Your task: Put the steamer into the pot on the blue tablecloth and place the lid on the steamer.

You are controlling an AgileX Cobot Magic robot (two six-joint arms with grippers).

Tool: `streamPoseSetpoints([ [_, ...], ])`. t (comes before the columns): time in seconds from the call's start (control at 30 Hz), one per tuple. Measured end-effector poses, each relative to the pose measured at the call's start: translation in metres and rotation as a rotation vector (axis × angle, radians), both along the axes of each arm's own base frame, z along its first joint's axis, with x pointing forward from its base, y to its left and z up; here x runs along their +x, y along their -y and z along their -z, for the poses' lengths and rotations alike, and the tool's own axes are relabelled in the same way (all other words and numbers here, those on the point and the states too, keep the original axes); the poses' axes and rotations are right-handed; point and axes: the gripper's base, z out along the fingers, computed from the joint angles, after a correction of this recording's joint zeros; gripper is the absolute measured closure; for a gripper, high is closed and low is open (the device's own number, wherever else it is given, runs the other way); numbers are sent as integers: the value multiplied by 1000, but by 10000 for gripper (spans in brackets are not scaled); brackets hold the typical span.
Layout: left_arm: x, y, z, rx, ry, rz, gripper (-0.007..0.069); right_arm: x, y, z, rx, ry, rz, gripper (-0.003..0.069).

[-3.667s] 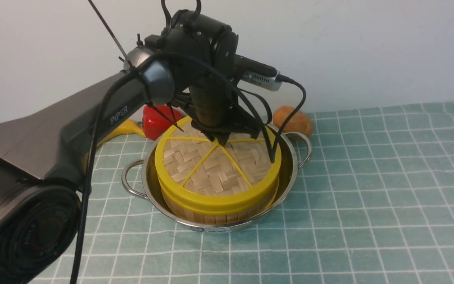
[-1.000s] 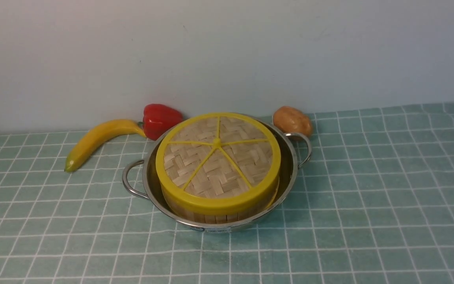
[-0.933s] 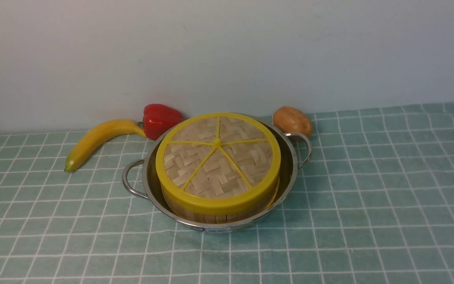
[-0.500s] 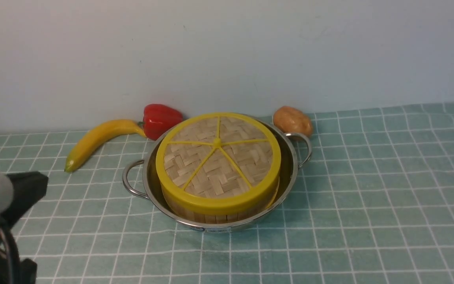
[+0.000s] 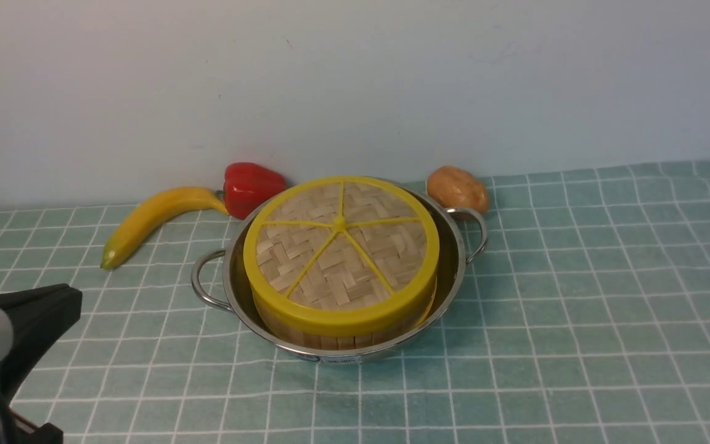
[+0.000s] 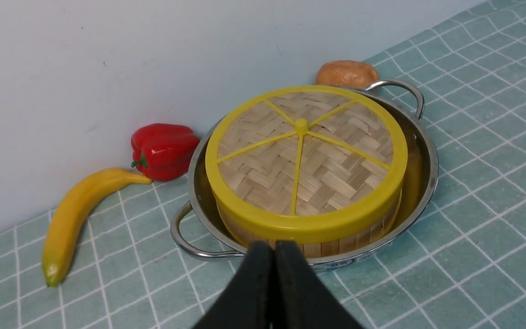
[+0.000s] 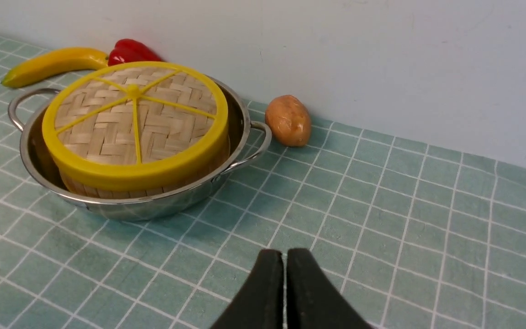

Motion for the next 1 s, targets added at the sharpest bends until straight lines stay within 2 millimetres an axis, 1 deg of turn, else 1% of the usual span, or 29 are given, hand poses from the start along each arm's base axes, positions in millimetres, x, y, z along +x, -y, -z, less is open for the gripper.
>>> streamPoseSetpoints([
  [0.13, -2, -1, 0, -3, 8, -3, 633, 0, 0, 0, 1, 1, 0, 600],
  [0.2, -6, -9, -1, 38, 62, -28, 633, 0, 0, 0, 2, 0, -1, 587],
  [0.27, -12, -21, 2, 91, 138, -101, 625, 0, 0, 0, 2, 0, -1, 576],
  [0.3, -11, -22, 3, 92, 137, -109, 624, 0, 0, 0, 2, 0, -1, 575],
  [0.33, -16, -29, 11, 106, 172, -168, 623, 0, 0, 0, 2, 0, -1, 569],
  [0.4, -22, -37, 26, 115, 195, -241, 623, 0, 0, 0, 2, 0, -1, 561],
  [0.47, -27, -44, 53, 119, 207, -332, 623, 0, 0, 0, 2, 0, -1, 553],
  [0.5, -31, -45, 59, 117, 216, -355, 622, 0, 0, 0, 2, 1, -1, 549],
  [0.6, -39, -51, 89, 115, 233, -449, 613, 0, 0, 0, 2, 1, -1, 536],
  [0.63, -42, -53, 105, 117, 234, -487, 613, 0, 0, 0, 2, 1, -1, 531],
  [0.67, -43, -53, 108, 115, 246, -494, 613, 0, 0, 0, 2, 1, -1, 526],
  [0.73, -45, -54, 124, 113, 254, -519, 613, 0, 0, 0, 2, 1, -1, 517],
  [0.8, -45, -54, 131, 112, 252, -522, 612, 0, 0, 0, 2, 1, -1, 512],
  [0.83, -44, -53, 139, 111, 241, -519, 608, 0, 0, 0, 3, 2, -1, 506],
  [0.9, -42, -53, 148, 101, 234, -512, 602, 0, 0, 0, 3, 3, -1, 497],
  [1.0, -41, -52, 154, 90, 229, -507, 602, 0, 0, 0, 3, 4, -2, 488],
])
